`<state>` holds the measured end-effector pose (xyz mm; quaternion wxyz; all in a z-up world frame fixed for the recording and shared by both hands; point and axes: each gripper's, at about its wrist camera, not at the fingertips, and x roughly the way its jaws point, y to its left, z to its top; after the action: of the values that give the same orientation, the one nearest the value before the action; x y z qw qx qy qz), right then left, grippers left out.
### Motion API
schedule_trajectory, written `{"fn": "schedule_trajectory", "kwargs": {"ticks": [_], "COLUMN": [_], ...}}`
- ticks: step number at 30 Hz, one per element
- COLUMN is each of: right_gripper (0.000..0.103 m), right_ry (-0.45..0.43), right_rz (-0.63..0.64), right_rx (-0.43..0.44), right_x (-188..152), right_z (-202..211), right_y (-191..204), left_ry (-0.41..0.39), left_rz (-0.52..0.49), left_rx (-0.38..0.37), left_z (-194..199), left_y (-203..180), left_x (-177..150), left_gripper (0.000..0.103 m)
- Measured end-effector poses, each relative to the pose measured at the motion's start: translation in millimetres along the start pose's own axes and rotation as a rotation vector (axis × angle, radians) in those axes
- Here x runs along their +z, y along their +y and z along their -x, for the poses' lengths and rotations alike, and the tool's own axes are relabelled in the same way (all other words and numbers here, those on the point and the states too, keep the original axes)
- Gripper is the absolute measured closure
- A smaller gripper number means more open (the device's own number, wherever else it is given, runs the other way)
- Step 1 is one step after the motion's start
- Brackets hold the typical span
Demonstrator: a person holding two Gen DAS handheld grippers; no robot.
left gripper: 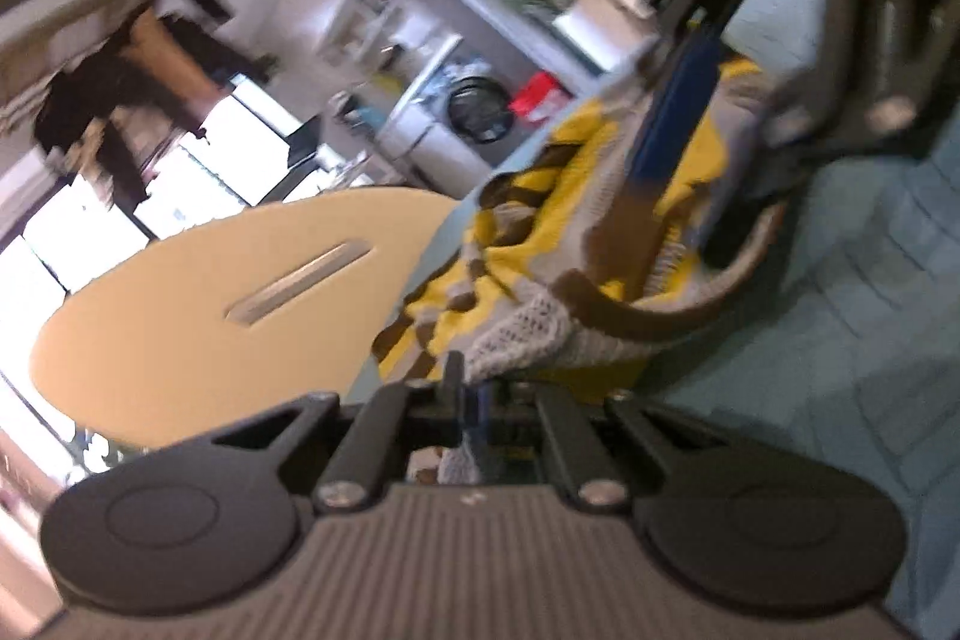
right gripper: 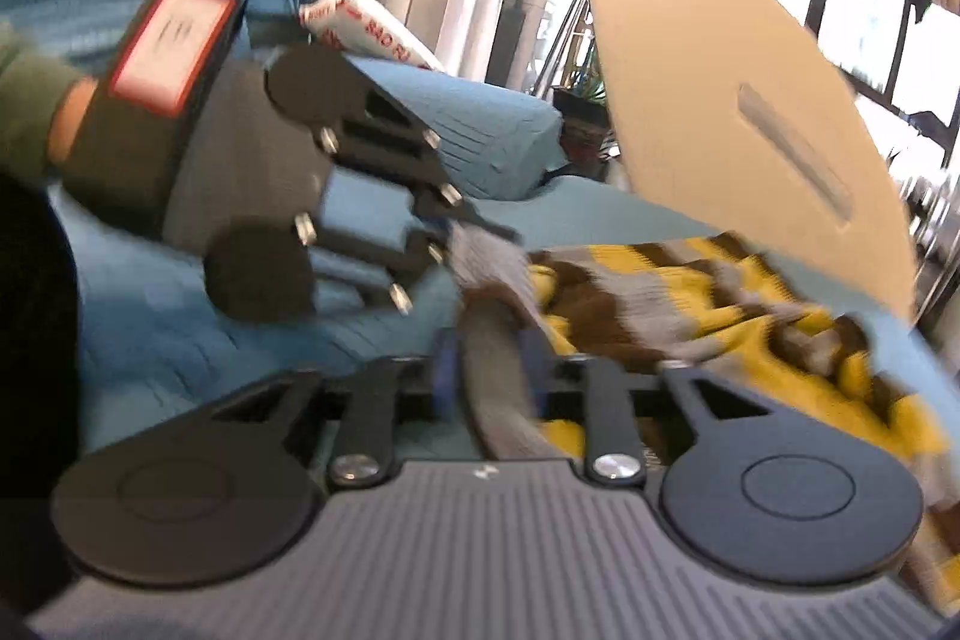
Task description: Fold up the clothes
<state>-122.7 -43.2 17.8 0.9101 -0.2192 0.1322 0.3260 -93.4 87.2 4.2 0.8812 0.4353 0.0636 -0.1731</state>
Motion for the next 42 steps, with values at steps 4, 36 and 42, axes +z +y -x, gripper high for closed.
{"fn": "schedule_trajectory", "kwargs": {"ticks": [4, 36, 42], "right_gripper": [0.023, 0.095, 0.095], "right_ry": [0.102, -0.301, -0.546], "right_rz": [0.121, 0.045, 0.079], "right_rx": [-0.112, -0.782, -0.856], "right_x": [-24.0, 76.4, 166.9], "right_z": [12.5, 123.9, 213.2], "right_y": [-18.9, -72.8, -64.5], "left_ry": [0.011, -0.314, -0.555], "left_rz": [0.095, 0.597, 0.655], "left_rx": [0.034, 0.364, 0.517], "left_z": [11.6, 143.8, 240.7], "left_y": [16.4, 186.5, 251.1], "left_x": [7.8, 95.6, 148.8], "left_gripper": [0.099, 0.100, 0.103]}}
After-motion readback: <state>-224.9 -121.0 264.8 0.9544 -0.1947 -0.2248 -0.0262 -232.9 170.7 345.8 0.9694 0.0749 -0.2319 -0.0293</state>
